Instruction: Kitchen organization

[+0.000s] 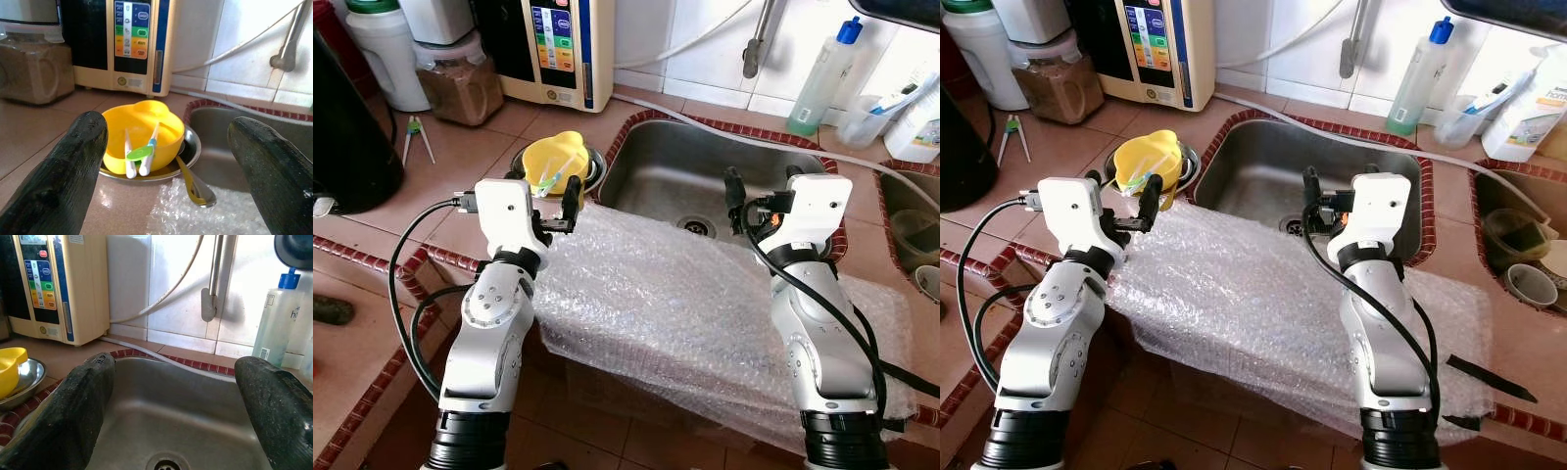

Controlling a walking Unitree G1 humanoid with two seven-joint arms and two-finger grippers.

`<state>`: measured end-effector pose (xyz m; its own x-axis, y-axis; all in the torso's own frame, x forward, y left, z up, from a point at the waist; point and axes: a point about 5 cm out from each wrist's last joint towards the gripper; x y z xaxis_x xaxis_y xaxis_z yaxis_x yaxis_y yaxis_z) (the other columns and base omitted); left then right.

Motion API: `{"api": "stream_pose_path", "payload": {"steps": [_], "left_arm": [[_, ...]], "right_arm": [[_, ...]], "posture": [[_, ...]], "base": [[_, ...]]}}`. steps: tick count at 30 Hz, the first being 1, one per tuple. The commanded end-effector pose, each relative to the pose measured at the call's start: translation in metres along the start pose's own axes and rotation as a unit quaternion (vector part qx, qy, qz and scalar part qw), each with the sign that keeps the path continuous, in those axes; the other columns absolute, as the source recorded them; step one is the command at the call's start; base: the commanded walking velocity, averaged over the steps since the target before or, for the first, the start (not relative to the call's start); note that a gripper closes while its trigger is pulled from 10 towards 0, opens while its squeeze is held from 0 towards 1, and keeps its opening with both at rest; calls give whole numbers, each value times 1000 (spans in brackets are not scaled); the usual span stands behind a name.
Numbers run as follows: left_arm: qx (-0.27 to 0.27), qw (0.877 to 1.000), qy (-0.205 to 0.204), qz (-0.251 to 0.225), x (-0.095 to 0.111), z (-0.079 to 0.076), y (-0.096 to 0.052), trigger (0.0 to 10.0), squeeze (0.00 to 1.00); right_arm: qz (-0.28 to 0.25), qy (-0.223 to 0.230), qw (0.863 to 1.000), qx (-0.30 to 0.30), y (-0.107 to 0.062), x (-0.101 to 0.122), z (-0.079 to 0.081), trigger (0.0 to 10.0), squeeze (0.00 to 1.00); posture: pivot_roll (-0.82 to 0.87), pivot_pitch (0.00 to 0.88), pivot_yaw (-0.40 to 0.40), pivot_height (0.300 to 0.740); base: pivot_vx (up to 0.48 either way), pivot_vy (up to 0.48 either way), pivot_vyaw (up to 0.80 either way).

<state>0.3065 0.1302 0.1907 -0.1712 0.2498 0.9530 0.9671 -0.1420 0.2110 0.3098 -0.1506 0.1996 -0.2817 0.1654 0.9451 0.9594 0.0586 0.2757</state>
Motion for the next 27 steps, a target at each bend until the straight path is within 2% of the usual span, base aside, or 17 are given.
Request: {"api": "stream_pose_path", "payload": {"steps": [1,27], "left_arm": [[-6,1000,-3,-4,3,-2,-2,10000,0],[-17,1000,-10,8,-2,-4,-4,10000,0]], "right_arm": [[-11,-3,1000,-2,-1,7,-3,10000,0],[-6,-4,1000,10,-2,3,-1,10000,0]], "posture": [[-88,133,-15,740],[-84,120,-20,740]], "base": [[255,0,0],[259,0,0]]}}
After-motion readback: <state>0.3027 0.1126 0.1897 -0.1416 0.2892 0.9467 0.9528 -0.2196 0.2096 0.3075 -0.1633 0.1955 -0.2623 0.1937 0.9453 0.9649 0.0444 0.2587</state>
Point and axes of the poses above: a point about 5 cm out from each wrist's last joint towards the gripper, its own y axis pointing out of the wrist towards the gripper, its own x axis along the axis of the wrist's last joint, z = x × y, and after that the axes turned 10 degrees about -y, right-handed
